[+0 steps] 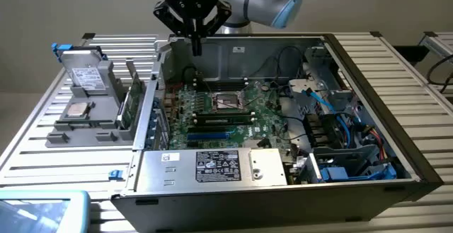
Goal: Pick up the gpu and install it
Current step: 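Reach for the gpu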
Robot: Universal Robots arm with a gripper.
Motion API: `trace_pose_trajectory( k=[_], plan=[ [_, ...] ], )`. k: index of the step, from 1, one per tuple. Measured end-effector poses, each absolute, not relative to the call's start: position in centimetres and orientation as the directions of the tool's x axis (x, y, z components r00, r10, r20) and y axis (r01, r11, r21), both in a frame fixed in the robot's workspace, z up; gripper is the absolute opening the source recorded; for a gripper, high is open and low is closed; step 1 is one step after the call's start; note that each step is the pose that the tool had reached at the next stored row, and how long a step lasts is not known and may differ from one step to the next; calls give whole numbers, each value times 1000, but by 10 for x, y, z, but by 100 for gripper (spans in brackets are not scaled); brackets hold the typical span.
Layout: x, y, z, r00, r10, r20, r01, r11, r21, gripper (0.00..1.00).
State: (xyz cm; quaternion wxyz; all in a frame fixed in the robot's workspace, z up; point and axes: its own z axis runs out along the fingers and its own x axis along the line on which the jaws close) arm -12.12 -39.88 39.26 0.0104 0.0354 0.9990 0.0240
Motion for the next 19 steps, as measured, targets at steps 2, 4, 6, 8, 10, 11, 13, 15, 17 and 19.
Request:
trace_pose_trajectory(
  k=[2,4,6,8,10,11,13,15,17,19],
  plan=[
    [-121,-399,393,-997,71,-19,70,996,49,12],
    [-121,-399,393,-997,71,-19,70,996,49,12],
    [-121,-399,393,-997,71,-19,70,996,49,12],
    [-121,-399,393,-997,71,-19,70,996,49,12],
    [-121,-399,393,-997,71,-19,70,996,49,12],
    [-121,-399,393,-997,71,-19,70,996,49,12],
    [-123,-399,393,-997,71,-19,70,996,49,12],
    [-127,-399,393,-997,71,-19,70,996,49,12],
    [-133,-399,393,-997,71,-19,70,996,49,12],
    [-140,-399,393,-997,71,-19,70,996,49,12]
  ],
)
